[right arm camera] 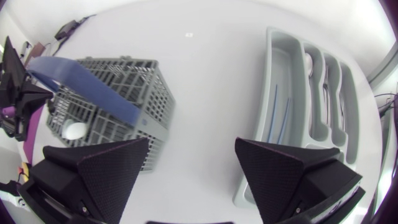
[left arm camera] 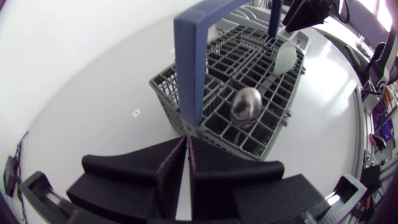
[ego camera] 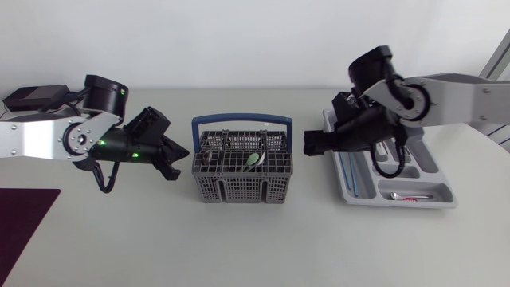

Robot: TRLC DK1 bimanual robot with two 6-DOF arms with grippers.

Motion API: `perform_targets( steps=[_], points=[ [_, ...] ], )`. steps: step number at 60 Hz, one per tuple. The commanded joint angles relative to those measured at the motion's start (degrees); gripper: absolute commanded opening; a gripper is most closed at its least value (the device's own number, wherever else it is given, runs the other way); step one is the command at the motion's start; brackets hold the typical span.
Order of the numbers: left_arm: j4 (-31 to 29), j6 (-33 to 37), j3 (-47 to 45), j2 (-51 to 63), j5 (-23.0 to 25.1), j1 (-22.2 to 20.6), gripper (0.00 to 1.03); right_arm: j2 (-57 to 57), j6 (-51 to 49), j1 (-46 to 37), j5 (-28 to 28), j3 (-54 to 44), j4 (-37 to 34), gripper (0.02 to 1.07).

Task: Unload the cutlery basket into the drawer organizer.

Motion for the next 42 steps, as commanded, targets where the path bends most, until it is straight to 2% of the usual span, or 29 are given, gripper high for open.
perform_targets(
  steps=[1, 5, 13, 23, 42],
  points=[
    [-0.8, 1.3, -1.8, -4.1, 0.9, 0.7, 0.19, -6.4, -1.4, -0.2, -3.6, -2.7, -1.3, 1.02],
    [-1.5, 1.5, -2.6, -6.1, 1.0, 0.8, 0.19, -10.4, -1.3, 0.1, -8.9, -2.9, -2.9, 1.02],
    [-2.3, 1.7, -4.1, -8.9, 1.3, 0.9, 0.19, -13.7, -0.8, 4.0, -16.0, -2.1, -4.8, 1.02],
    [-3.5, 1.9, -6.0, -12.1, 1.6, 0.8, 0.19, -10.6, 0.8, 10.9, -16.2, -0.1, -4.6, 1.02],
    [-5.8, 4.4, -9.3, -16.2, 2.4, 1.4, 0.19, 0.4, 2.8, 17.8, -17.4, 5.3, 4.0, 0.99]
  ],
)
